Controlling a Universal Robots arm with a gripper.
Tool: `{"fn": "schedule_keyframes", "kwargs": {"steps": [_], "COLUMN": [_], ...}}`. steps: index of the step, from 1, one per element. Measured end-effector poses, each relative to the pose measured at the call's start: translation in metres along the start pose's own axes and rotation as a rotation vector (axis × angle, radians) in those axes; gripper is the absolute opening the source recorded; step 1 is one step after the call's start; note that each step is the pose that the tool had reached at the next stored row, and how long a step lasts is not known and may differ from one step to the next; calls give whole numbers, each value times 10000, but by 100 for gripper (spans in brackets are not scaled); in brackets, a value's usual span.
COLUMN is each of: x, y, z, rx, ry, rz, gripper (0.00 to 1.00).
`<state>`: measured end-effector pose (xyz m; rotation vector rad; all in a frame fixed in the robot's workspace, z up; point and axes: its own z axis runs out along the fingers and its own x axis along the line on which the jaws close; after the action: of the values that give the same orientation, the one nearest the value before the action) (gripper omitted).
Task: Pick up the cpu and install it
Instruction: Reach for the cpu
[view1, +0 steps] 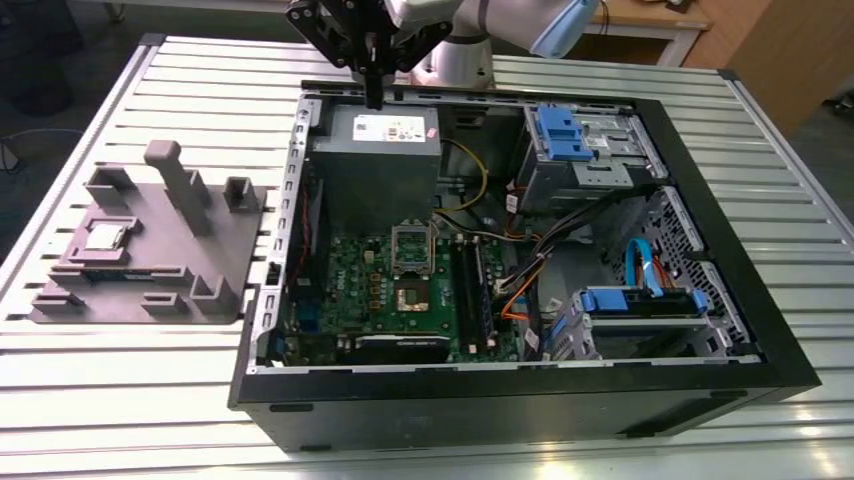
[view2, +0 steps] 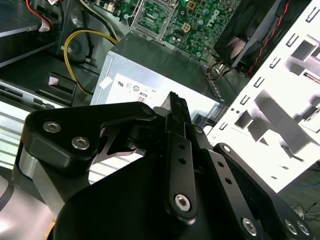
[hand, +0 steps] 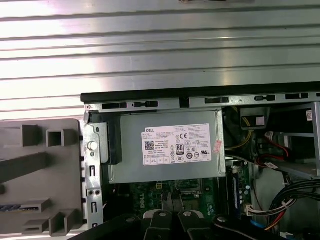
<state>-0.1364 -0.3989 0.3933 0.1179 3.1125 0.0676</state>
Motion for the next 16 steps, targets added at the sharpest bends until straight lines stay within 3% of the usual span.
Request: {"fn": "schedule_keyframes", "kwargs": {"steps": [5,7,16], "x": [12,113,132], "y": [-1,-9,-10], "z": [0,-3,-3], "rx": [0,0,0], "ry": [0,0,0], "rz": [0,0,1], "gripper": [10,10,10]}}
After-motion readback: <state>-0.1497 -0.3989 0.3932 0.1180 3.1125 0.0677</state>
